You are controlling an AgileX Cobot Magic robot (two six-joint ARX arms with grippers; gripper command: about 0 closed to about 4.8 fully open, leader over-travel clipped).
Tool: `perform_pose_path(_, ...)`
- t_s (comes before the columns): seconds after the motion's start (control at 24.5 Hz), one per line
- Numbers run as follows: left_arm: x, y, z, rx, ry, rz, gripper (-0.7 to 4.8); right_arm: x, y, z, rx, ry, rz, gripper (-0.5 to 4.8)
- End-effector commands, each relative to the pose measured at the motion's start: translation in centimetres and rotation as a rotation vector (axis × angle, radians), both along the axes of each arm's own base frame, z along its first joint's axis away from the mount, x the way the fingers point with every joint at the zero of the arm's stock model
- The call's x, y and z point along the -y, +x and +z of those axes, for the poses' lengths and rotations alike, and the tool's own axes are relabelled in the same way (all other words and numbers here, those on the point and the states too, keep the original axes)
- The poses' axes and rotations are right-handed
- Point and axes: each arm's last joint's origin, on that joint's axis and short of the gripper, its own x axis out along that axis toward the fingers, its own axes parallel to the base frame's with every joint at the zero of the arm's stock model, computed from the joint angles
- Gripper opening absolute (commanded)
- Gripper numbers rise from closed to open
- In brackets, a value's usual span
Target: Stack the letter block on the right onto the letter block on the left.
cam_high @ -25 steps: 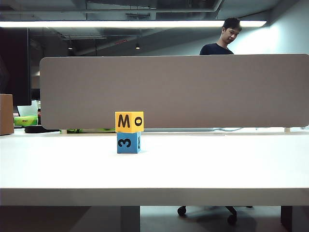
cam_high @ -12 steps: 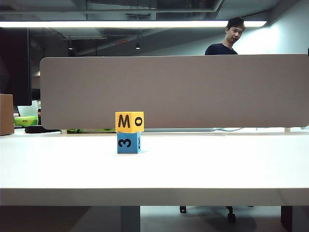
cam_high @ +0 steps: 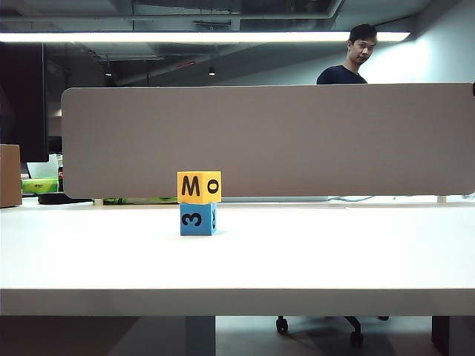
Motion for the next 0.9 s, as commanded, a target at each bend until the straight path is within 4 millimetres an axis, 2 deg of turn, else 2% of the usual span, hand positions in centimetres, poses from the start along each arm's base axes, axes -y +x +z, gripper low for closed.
perform_pose_path(0.04, 0.0, 0.0, 0.3, 0.019, 0.003, -0.001, -0.05, 0.1, 0.1, 0.1, 0.017, 0.016, -0.008, -0.09)
perform_pose_path(0.29, 0.0, 0.0, 0.3, 0.018, 0.002, -0.003, -0.05, 1.3, 0.7, 0.2, 0.028, 0.007, 0.063, -0.09)
perform_pose_path(0.37, 0.0, 0.0, 0.3, 0.019, 0.003, -0.002, -0.05, 2.6, 1.2, 0.2, 0.01, 0.051, -0.024, -0.09)
perform_pose_path(0.53, 0.0, 0.0, 0.3, 0.019, 0.002, -0.002, -0.05, 3.8, 1.4, 0.0, -0.013, 0.093, -0.137, -0.09)
perform_pose_path(0.69, 0.0, 0.0, 0.3, 0.019, 0.002, -0.002, -0.05, 4.2, 1.5, -0.3, -0.043, 0.088, -0.173, -0.09)
perform_pose_path(0.9, 0.0, 0.0, 0.3, 0.019, 0.003, -0.001, -0.05, 4.3, 1.4, -1.5, -0.166, 0.065, -0.197, -0.09)
